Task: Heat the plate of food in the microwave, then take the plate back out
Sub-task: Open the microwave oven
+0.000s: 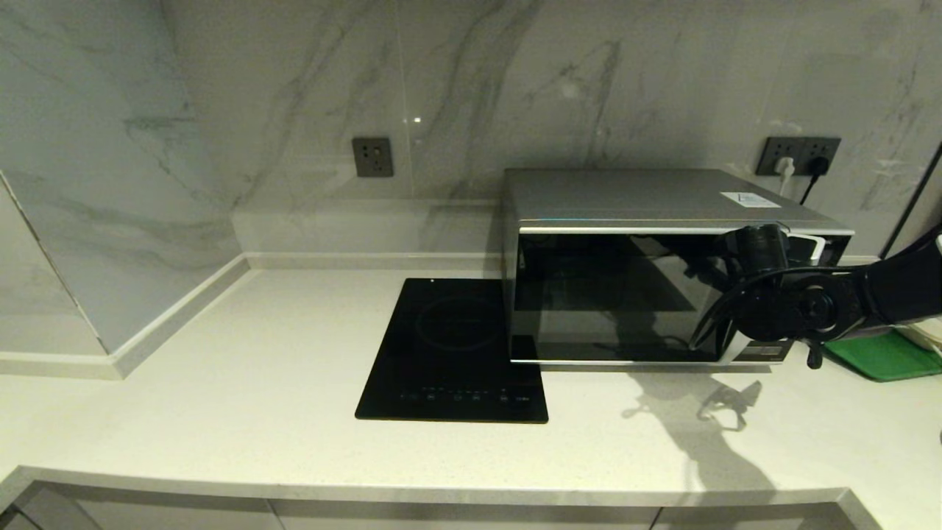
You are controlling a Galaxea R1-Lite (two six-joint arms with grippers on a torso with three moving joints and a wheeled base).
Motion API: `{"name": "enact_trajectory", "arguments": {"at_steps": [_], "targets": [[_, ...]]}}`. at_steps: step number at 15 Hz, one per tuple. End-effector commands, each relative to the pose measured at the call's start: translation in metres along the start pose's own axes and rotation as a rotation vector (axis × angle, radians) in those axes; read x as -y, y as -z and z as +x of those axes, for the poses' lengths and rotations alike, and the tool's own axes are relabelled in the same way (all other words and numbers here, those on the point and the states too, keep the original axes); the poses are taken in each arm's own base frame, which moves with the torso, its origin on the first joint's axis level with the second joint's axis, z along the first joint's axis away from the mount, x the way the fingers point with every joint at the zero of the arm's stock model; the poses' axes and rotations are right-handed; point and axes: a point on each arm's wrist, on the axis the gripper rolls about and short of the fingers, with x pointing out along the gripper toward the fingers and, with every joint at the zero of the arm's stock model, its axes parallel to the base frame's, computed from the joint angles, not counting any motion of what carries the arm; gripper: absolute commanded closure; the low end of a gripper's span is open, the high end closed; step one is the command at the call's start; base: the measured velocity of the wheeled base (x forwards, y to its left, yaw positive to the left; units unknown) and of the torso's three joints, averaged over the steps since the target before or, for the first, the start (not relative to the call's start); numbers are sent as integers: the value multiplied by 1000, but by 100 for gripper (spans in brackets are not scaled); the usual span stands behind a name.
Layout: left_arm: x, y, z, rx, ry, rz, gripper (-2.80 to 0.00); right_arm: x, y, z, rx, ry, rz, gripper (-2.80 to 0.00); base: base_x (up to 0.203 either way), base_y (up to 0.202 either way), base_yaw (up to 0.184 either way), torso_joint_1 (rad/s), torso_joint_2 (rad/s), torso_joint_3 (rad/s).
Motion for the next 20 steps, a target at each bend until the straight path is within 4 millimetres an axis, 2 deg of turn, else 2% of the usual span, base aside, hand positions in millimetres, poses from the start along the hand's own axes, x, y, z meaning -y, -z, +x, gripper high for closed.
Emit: {"name": "enact_trajectory", "arguments": {"at_steps": [1, 6, 11, 14, 16, 20], "targets": [[0, 0, 0, 1, -2, -1, 0, 6, -6, -5, 12, 6, 16, -280, 0, 0, 0, 0, 0, 0], [0, 0, 0, 1, -2, -1, 0, 13, 3, -6, -8, 16, 28, -280, 0, 0, 0, 0, 0, 0], [0, 0, 0, 1, -2, -1, 0, 41, 13, -24, -48, 4, 20, -280, 0, 0, 0, 0, 0, 0], [0, 0, 0, 1, -2, -1, 0, 48, 16, -31, -69, -30, 1, -280, 0, 0, 0, 0, 0, 0], [0, 0, 0, 1, -2, -1, 0, 51, 17, -51, -97, -136, -30, -280, 0, 0, 0, 0, 0, 0], [0, 0, 0, 1, -2, -1, 0, 77, 0, -116, -83, -443, -73, -280, 0, 0, 0, 0, 0, 0]]}}
